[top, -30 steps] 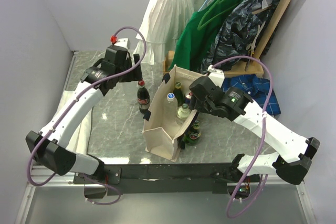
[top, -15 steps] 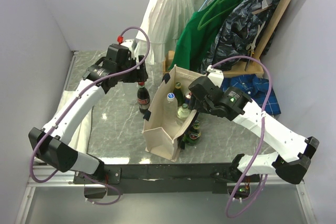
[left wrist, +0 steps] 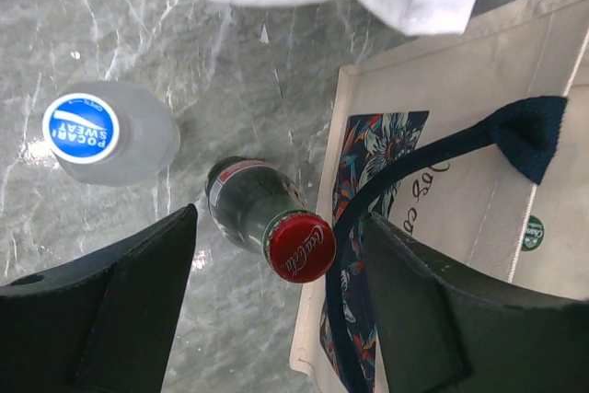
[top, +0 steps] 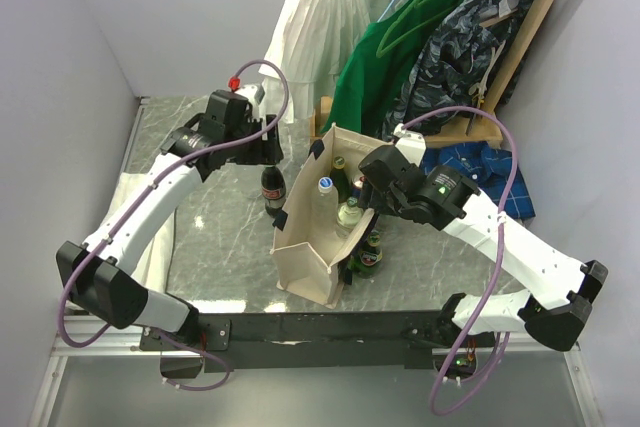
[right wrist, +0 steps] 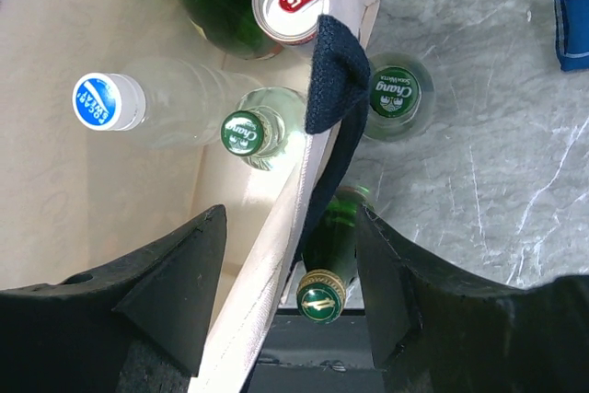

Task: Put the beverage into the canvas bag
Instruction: Pick up the drink from the center of the board.

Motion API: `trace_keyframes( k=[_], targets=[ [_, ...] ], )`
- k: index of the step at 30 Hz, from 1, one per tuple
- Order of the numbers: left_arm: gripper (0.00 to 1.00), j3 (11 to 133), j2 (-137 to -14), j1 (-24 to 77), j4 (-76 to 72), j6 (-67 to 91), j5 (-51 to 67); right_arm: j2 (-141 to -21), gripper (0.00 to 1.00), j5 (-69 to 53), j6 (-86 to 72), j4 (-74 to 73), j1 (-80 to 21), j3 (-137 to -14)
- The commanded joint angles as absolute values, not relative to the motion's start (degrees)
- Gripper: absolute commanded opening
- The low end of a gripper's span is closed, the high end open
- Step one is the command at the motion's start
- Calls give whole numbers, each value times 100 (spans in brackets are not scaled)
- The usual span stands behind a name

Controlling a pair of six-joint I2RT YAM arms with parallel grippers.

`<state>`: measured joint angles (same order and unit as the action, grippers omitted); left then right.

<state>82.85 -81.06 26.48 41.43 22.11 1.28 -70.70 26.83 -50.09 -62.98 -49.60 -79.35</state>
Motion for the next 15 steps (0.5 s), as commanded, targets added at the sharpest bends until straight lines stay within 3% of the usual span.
trace_keyframes(
  k=[1, 15],
  targets=[
    [76, 8209, -7857, 2689, 4104, 2145, 237, -7049, 65, 2742, -5062, -6126, -4948, -7901],
    [70, 8112, -7866, 2795, 4131, 2136, 150, -7084, 65, 2742, -5054, -6117, -4948, -7884]
  ],
)
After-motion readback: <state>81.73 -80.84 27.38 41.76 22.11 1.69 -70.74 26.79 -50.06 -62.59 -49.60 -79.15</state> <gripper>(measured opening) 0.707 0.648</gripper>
